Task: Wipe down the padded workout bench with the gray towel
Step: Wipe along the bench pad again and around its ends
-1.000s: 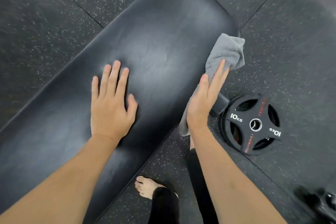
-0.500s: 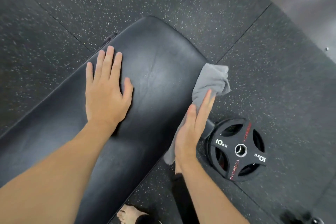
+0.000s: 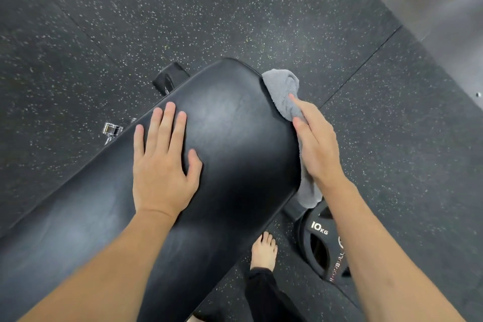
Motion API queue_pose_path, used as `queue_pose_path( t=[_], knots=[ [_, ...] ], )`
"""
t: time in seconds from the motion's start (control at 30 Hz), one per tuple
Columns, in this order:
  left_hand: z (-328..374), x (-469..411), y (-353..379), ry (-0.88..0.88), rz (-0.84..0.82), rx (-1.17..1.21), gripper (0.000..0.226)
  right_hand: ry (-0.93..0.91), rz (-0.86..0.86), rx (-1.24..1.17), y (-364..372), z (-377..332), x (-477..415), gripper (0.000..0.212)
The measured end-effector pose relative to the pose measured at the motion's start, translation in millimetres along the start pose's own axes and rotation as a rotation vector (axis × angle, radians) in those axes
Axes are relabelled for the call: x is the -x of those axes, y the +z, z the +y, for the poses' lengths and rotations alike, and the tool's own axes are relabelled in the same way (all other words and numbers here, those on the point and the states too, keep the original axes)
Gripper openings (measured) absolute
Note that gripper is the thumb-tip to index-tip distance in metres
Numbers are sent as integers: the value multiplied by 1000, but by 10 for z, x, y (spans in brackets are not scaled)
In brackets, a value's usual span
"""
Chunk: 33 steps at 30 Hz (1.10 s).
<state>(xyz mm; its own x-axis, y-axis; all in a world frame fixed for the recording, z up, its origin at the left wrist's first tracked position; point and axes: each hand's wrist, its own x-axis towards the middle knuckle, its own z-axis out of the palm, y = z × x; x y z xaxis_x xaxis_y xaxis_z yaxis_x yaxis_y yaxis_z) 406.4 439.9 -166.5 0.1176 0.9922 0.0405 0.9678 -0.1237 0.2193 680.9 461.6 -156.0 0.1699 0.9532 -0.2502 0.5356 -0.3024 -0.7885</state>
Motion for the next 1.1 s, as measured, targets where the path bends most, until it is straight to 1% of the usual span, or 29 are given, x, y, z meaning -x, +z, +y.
queue_pose_path(
  t=[0.07,0.17,0.3,0.37,0.57,0.7,0.8,0.9,1.0,1.03,1.1],
  knots=[
    [-11,1,12,4,10,-7,65,-22,-84,72,28,-204,-278,40],
    [-18,5,22,8,18,-3,65,-121,-180,141,295,-628,-740,41],
    [-18,5,32,7,17,13,65,-286,-311,388,702,-1059,-1153,35],
    [-24,8,26,4,17,22,65,-302,-327,437,696,-1072,-1149,34],
    [-5,-3,-29,6,8,43,63,-306,-332,353,509,-925,-1071,28],
    [4,10,-51,7,15,95,62,-371,-306,542,729,-1024,-1120,21],
    [-9,39,-72,-31,101,218,50,-409,-306,676,935,-1174,-1088,16],
    [10,46,-125,-133,217,255,31,-549,-371,795,1257,-1416,-821,15],
    [-77,155,-217,-405,345,295,7,-649,-507,813,1768,-1686,-307,14],
    [-141,272,-251,-475,377,323,3,-658,-532,805,1930,-1752,-140,14],
    [-298,638,-284,-496,357,282,10,-668,-519,793,2155,-1852,104,11]
  ],
)
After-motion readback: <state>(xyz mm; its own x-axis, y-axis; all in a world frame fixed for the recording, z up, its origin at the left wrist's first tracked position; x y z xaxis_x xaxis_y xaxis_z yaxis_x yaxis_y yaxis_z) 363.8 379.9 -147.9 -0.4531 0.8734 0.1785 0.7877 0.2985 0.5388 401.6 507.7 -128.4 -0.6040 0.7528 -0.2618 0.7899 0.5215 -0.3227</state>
